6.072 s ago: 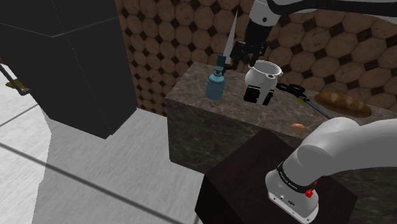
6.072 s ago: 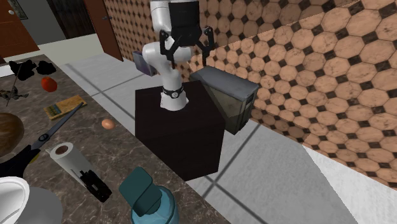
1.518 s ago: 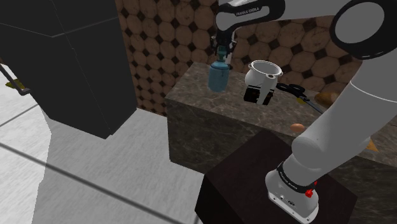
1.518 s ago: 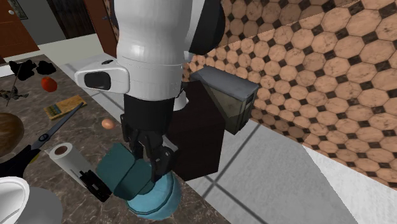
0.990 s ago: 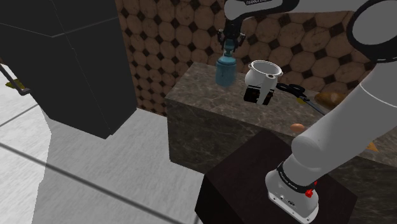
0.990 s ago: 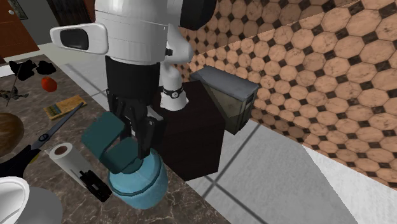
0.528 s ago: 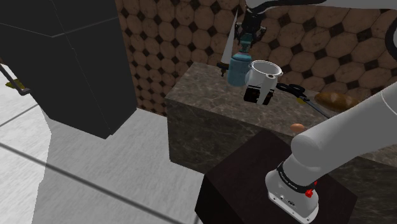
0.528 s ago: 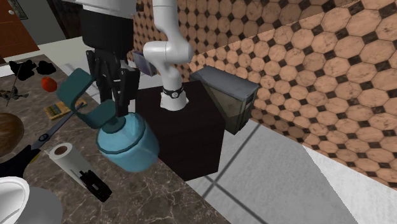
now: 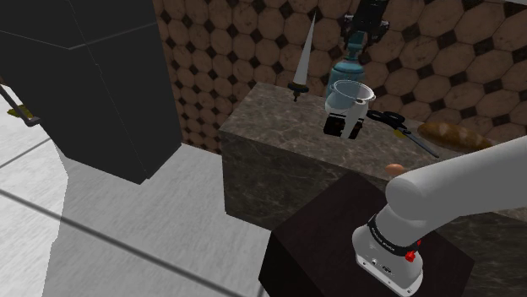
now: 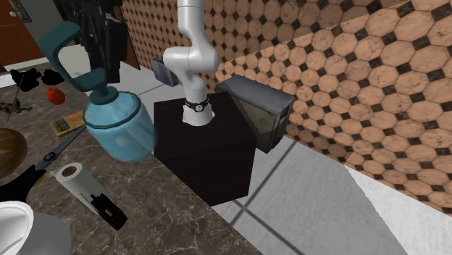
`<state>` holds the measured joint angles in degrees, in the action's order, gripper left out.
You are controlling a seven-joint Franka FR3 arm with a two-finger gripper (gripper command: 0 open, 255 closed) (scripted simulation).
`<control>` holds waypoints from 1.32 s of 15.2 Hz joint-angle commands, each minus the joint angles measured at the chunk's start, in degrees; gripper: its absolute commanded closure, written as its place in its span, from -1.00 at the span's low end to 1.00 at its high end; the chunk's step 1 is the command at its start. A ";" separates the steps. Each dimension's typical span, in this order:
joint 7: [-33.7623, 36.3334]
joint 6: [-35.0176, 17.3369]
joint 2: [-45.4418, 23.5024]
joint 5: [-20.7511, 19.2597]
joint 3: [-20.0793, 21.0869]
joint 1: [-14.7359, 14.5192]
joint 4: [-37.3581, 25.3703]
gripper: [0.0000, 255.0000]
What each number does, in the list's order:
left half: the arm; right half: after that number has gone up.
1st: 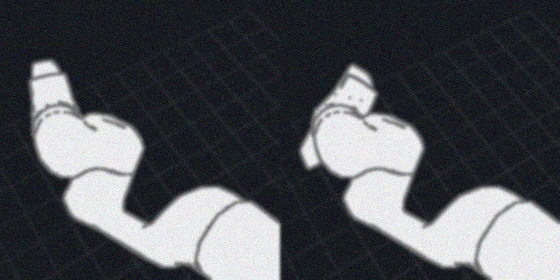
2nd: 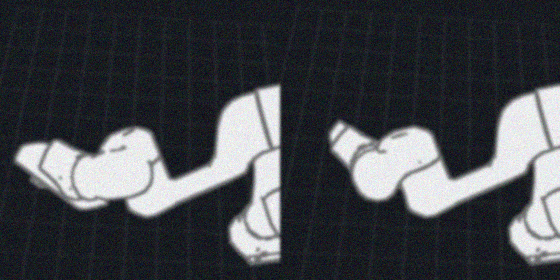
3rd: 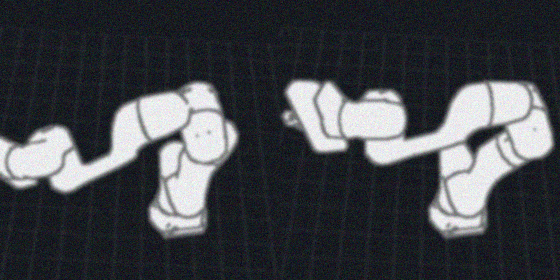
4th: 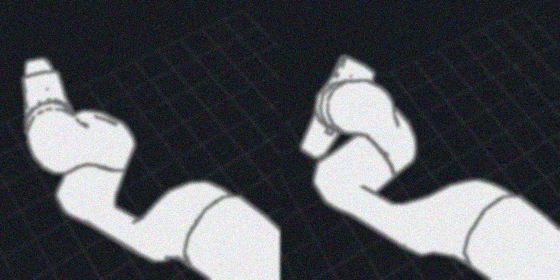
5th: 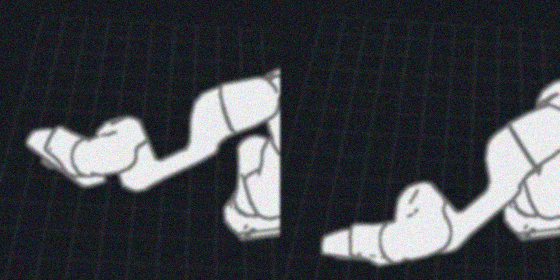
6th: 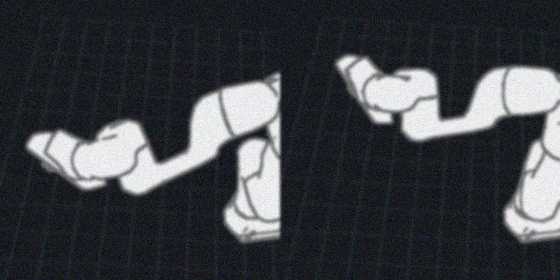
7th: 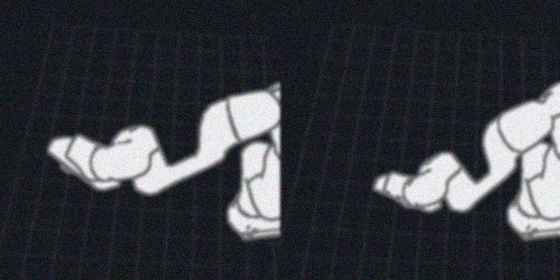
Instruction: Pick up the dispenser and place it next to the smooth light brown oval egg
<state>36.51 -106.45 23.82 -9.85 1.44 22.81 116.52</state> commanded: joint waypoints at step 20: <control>-20.34 20.57 14.77 -3.29 -13.12 4.18 -9.14 1.00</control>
<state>16.62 -85.87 38.39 -12.99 -11.32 26.92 107.26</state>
